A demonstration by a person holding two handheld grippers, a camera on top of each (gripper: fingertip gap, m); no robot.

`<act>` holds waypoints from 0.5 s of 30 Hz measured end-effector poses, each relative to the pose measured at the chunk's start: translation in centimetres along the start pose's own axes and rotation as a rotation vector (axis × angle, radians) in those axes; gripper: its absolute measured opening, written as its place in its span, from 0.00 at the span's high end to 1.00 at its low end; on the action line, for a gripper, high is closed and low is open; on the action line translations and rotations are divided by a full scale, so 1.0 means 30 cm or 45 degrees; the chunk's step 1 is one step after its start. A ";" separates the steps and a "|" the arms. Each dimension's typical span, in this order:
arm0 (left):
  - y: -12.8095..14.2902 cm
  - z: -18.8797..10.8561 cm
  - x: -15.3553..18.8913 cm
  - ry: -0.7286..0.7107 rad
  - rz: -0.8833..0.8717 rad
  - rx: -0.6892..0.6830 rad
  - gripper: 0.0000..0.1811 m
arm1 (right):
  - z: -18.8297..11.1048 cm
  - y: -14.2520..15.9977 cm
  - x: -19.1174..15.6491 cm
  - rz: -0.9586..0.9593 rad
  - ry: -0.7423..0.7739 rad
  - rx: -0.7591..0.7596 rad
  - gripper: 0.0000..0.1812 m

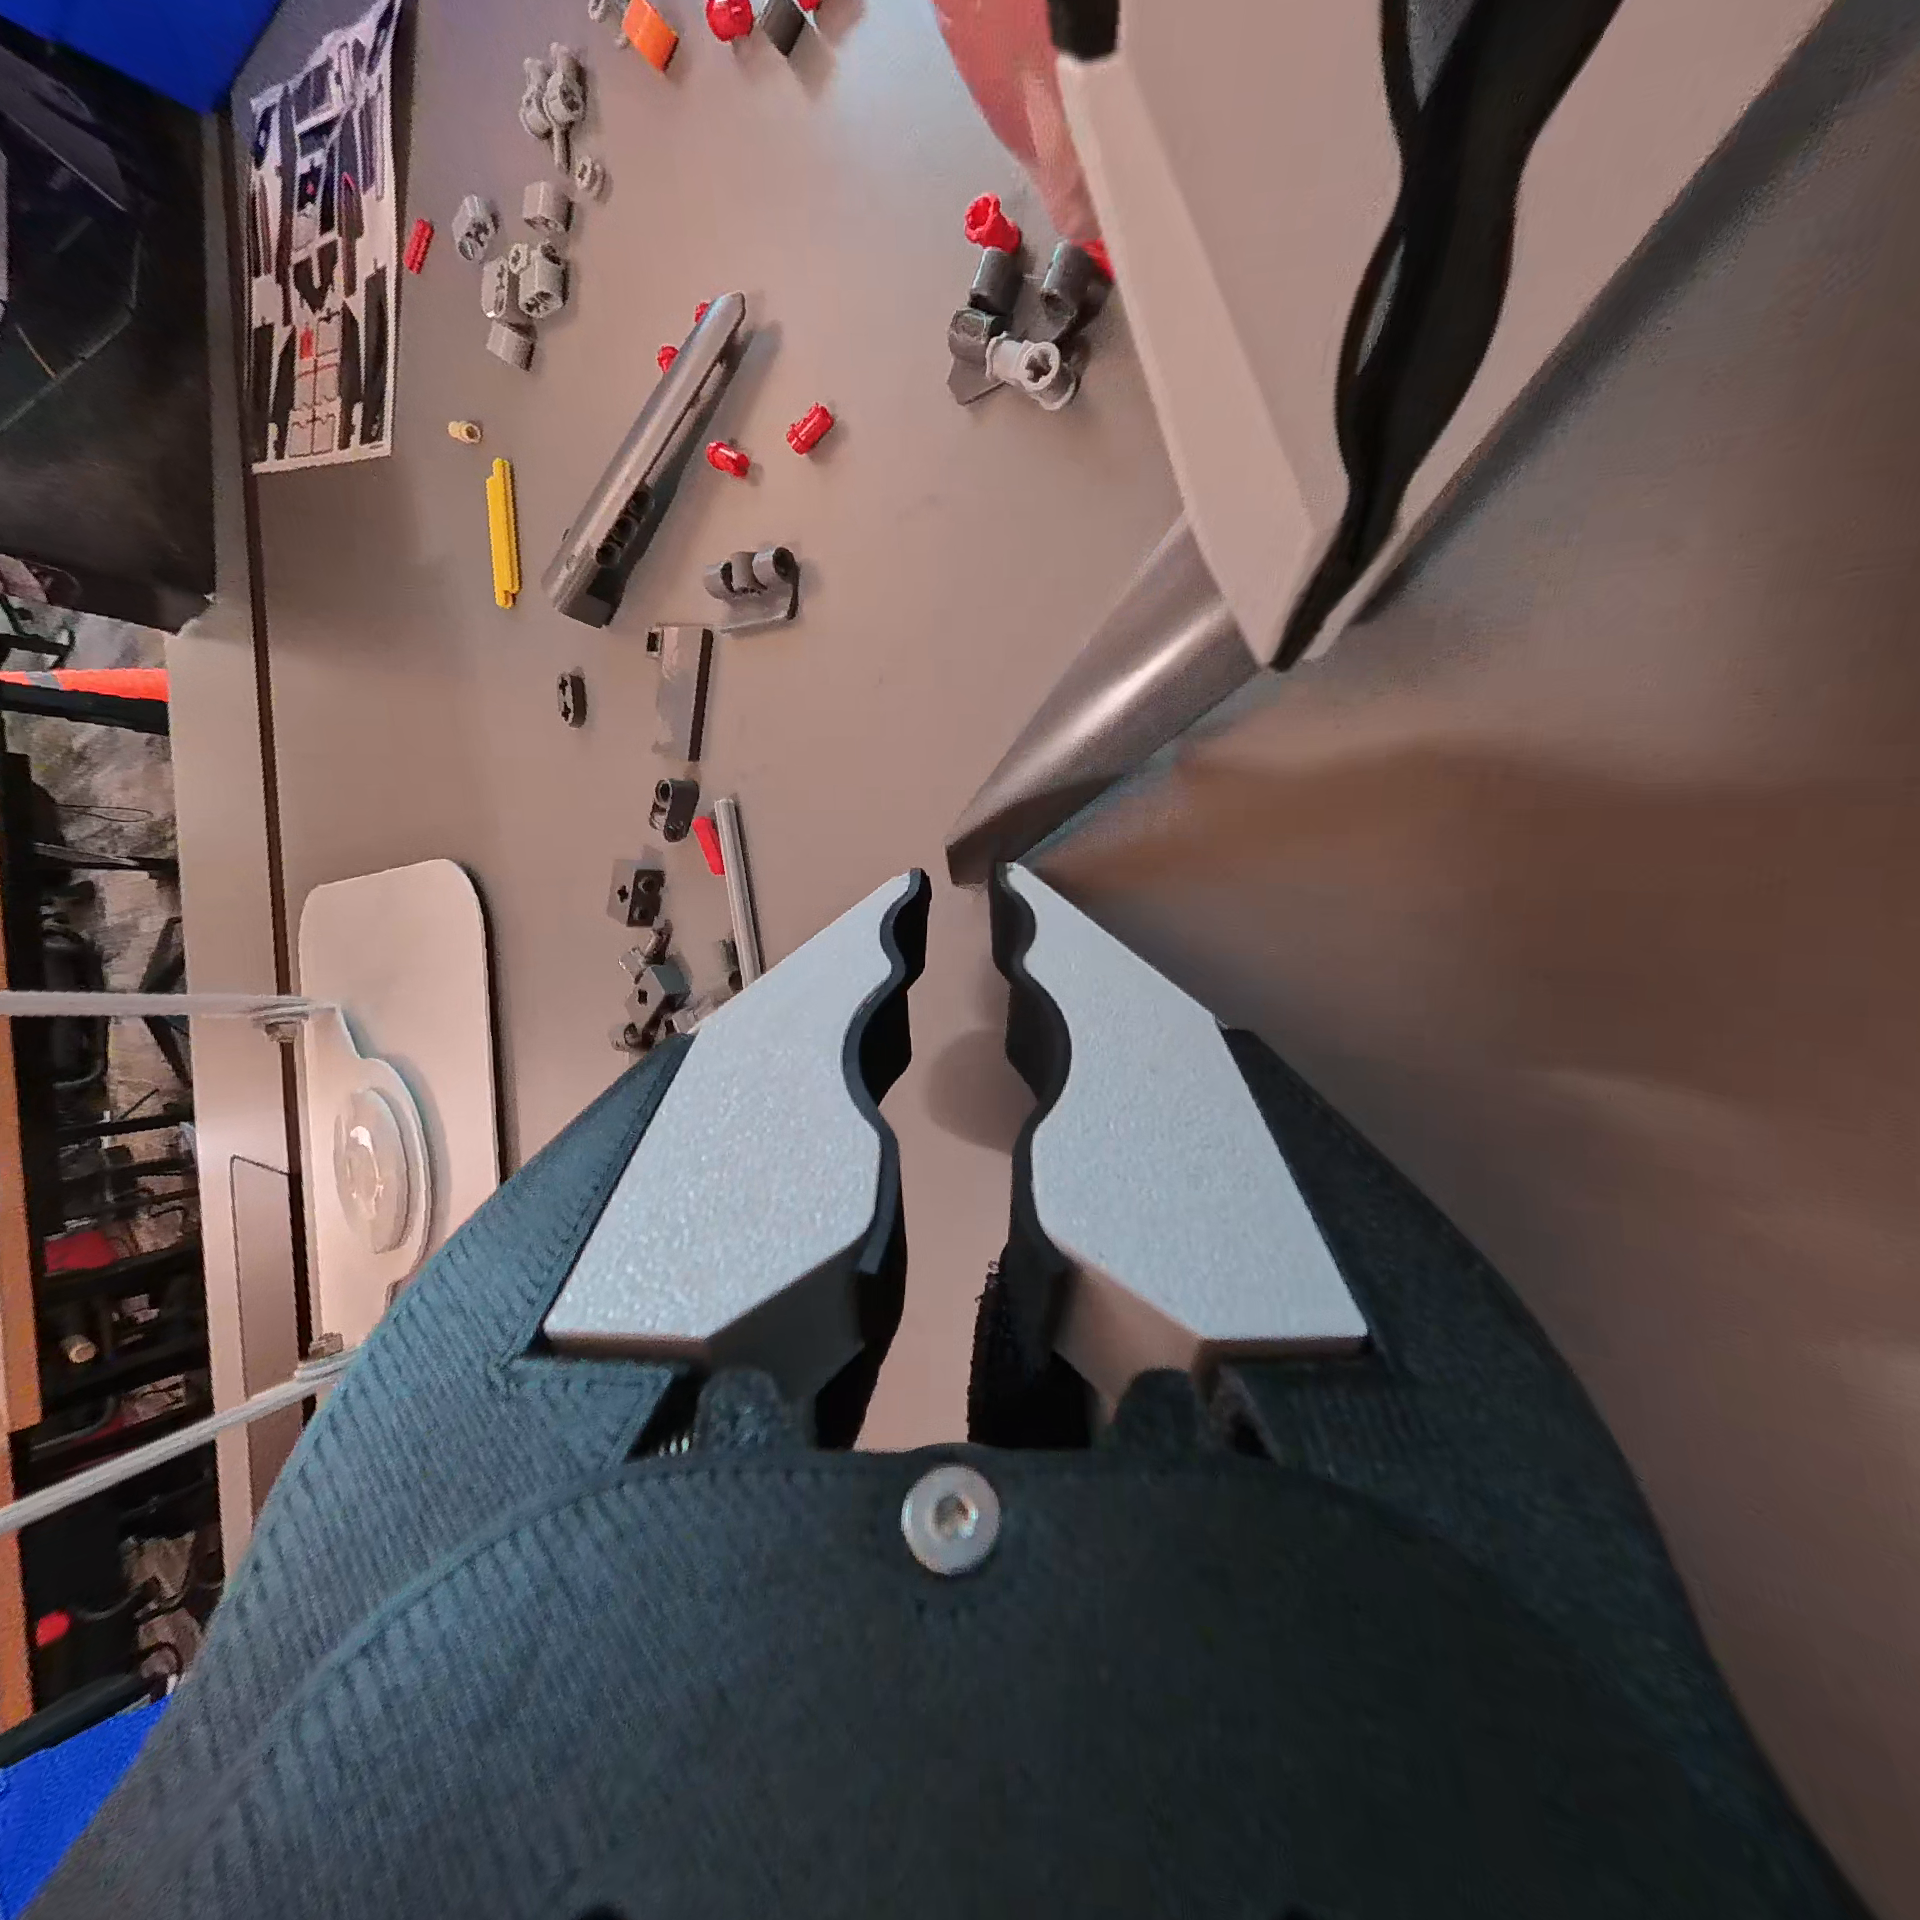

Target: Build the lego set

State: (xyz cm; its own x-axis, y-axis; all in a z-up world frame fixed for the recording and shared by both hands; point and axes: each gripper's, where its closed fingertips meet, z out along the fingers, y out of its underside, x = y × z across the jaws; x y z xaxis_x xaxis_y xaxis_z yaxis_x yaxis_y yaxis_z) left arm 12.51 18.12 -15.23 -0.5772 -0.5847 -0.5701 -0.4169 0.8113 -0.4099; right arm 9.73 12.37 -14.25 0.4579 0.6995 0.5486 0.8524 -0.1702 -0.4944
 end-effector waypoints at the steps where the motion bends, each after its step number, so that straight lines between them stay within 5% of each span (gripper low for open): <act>1: -0.002 0.002 -0.003 -0.003 0.003 0.004 0.95 | -0.001 -0.003 0.011 0.005 0.021 0.007 1.00; 7: 0.008 -0.012 -0.001 0.007 -0.036 0.021 0.94 | -0.051 0.067 0.087 0.121 0.096 -0.014 1.00; 15: 0.007 0.006 -0.002 -0.011 -0.021 -0.003 0.98 | -0.018 0.090 0.015 0.083 0.013 -0.063 1.00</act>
State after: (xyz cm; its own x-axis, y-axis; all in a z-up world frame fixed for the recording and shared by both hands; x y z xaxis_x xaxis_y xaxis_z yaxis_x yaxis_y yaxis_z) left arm 12.59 18.33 -15.41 -0.5642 -0.5977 -0.5695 -0.4280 0.8017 -0.4173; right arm 12.37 11.86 -14.96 0.5151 0.6787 0.5235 0.8321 -0.2494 -0.4954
